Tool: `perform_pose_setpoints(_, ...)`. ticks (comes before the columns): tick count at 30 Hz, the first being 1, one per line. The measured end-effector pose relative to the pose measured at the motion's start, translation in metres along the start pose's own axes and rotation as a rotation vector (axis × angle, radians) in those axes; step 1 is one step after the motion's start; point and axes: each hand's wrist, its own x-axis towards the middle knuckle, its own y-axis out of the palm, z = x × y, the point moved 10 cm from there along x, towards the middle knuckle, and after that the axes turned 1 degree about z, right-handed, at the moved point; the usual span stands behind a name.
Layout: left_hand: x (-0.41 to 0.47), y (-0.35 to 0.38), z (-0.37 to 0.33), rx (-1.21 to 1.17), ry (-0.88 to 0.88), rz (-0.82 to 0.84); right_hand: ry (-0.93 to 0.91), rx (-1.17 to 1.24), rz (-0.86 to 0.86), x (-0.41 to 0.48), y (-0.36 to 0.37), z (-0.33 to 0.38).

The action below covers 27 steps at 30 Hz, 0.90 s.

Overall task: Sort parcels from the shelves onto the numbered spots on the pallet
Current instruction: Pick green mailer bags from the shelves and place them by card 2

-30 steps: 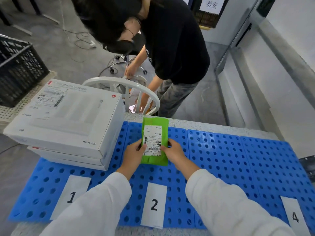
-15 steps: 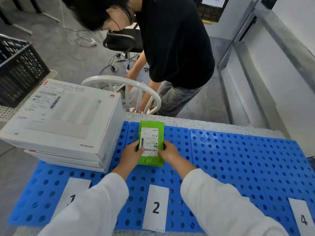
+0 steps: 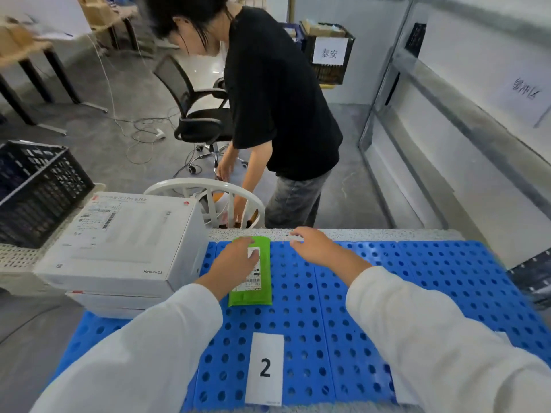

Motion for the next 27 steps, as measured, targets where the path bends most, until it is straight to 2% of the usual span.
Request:
perform_pose_setpoints(3,-0.01,-0.013,-0.066,0.212,0.138,0.001,-0.037,-0.153,-0.033,-0.035,-0.044,0.0)
perform_pose_setpoints(7,-0.031,-0.007,-0.166,0.375,0.353,-0.026,0.016,-0.276,-0.033,-0.105,-0.092,-0.03)
perform_pose_setpoints(13,-0.09,0.036,-0.333,0.375,0.69,-0.007,0.142,-0.221,-0.223,-0.229,-0.172,-0.105)
perform_pose_setpoints(19,-0.168,0.105,-0.488,0.423,0.975,0.008,0.34,-0.187,-0.404,-0.37,-0.236,-0.216)
perform_pose_setpoints(27,-0.273,0.205,-0.622,0.528,1.248,0.064,0.548,-0.056,-0.599,-0.539,-0.267,-0.333)
